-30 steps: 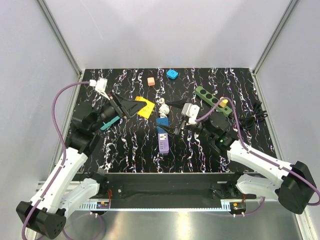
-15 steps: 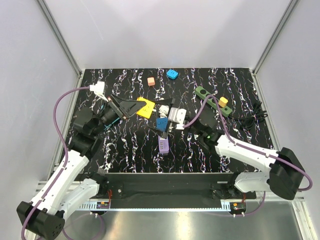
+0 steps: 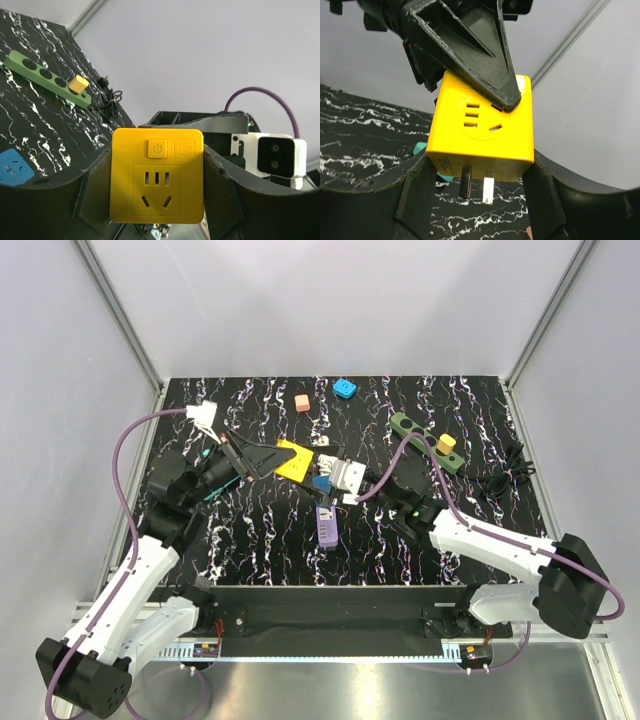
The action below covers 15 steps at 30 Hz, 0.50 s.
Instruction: Insert the plug
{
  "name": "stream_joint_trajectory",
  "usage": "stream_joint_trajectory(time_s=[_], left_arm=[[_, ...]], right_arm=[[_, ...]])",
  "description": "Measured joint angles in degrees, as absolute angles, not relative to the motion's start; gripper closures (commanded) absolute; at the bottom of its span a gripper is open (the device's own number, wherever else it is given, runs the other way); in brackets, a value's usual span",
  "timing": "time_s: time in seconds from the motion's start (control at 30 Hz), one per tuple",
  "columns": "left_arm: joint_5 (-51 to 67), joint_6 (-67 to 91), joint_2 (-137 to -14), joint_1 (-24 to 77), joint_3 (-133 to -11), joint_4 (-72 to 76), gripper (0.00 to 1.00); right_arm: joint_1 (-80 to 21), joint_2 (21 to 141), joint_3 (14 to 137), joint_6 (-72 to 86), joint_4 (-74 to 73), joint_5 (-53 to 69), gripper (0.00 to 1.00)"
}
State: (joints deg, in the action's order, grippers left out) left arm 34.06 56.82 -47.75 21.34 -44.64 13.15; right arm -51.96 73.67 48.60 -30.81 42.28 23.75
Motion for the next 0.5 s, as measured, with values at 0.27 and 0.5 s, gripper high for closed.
stream_joint_trajectory(time_s=[0.27,0.5], left_arm=[[41.8,50.0,-47.8,20.9,-49.8,2.4,0.47],[47.4,43.6,-50.4,20.5,-55.5,-9.0,0.46]], right_arm=[[-51.7,70.1,48.6,-36.0,35.1,28.7,1.0],[-51.3,68.8,48.6,-38.6,31.2,32.2,1.0]])
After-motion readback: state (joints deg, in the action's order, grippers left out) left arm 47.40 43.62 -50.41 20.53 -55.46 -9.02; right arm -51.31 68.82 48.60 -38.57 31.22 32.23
